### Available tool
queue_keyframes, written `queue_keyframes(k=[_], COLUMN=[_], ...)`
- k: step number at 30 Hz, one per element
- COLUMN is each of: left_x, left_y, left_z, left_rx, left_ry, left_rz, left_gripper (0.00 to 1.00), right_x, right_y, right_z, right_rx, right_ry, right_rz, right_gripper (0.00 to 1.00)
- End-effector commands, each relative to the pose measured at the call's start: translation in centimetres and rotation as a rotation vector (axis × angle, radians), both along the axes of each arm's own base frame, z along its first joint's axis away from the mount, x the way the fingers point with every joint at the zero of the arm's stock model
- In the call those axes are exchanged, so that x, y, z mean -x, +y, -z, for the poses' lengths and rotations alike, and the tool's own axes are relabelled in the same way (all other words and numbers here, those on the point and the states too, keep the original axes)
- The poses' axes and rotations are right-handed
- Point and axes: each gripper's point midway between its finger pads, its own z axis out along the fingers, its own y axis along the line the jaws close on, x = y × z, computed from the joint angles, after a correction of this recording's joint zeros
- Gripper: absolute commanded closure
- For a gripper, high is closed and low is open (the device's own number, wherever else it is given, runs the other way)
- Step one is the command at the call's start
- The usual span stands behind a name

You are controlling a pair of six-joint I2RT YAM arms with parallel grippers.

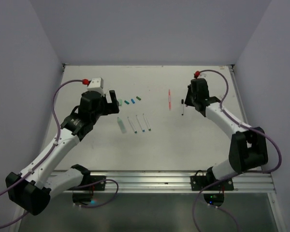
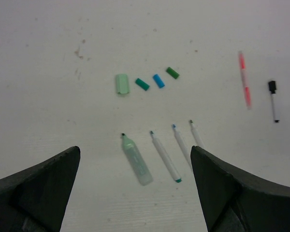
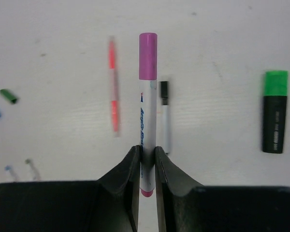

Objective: Open the pen caps

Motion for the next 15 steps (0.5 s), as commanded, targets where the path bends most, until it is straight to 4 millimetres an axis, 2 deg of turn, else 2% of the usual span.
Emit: queue_keyframes(k=[1,2,4,5,6,7,8,11,12,15], left_x=[-0.1,0.3,0.0,0.3,0.0,0.0,-0.2,-0.4,0.0,-0.1], left_y=[-5.2,-6.5,-7.8,-8.6,-9.2,-9.6,-9.9,-11.7,-13.0,-14.6], left_z=[-3.5,-3.6,-4.0,-3.9,-4.1,-4.0,-4.2,-4.9,-4.6,-4.6], left_rx=[0.249,0.293,0.364,0.391,0.422,0.434,0.441,0.454,0.452,0.459], left_ry=[-0.012,0.004,0.005,0.019,0.019,0.023,0.016,0.001,0.016,0.009], left_rz=[0.164,0.222,0.250,0.279,0.279,0.284,0.279,0.269,0.287,0.279], left_gripper=[0.00,0.00,0.00,0.00,0.01,0.03,0.03,0.06,0.07,0.13], right_x=[1.9,3.2,5.1,6.5,7.7,8.1,9.6,11.9,12.5,13.9], right_y=[6.5,8.9,11.4,13.3,14.0,15.1,16.6,18.9,19.3,21.0], right_z=[-5.9,-6.5,-8.0,-8.4,-7.6,-8.4,-9.1,-8.8,-8.5,-8.4], right_rx=[-0.045,-0.062,-0.122,-0.148,-0.150,-0.171,-0.192,-0.214,-0.216,-0.221], right_ry=[-0.226,-0.248,-0.313,-0.325,-0.310,-0.352,-0.376,-0.409,-0.409,-0.425], right_rz=[-0.248,-0.324,-0.415,-0.477,-0.509,-0.537,-0.588,-0.670,-0.688,-0.746], right_gripper=[1.00,1.00,1.00,1.00,1.00,1.00,1.00,1.00,1.00,1.00])
